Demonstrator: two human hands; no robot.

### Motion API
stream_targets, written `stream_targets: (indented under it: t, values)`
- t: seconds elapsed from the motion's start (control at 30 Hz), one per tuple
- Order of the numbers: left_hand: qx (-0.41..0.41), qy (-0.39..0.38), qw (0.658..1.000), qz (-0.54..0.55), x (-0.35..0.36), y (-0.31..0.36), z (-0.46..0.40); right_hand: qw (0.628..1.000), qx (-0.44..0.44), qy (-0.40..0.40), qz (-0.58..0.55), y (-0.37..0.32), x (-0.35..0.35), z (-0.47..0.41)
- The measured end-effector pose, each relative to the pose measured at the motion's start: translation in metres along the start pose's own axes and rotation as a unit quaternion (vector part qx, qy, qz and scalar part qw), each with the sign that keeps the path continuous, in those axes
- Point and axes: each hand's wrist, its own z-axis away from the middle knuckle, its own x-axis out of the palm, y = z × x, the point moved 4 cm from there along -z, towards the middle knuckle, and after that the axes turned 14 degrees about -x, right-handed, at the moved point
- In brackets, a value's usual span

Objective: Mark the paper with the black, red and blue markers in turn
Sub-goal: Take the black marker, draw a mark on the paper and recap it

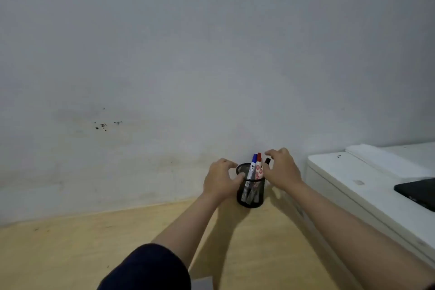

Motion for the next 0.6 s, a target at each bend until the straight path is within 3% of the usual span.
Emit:
stream_targets:
  t: [0.17,0.5,0.6]
  values:
    - [-0.032,-0.004,0.999,-0.025,0.021,-0.007,-0.01,1.0,-0.001,0.001,0.001,0.007,0.008,0.0]
    - [-0.052,0.006,0.998,-0.019,0.019,0.0,-0.009,0.993,-0.07,0.086,-0.05,-0.012,-0.019,0.0]
    - [-0.043,0.006,0.997,0.062,-0.002,0.016,0.004,0.982,-0.101,0.142,-0.067,-0.032,-0.047,0.014]
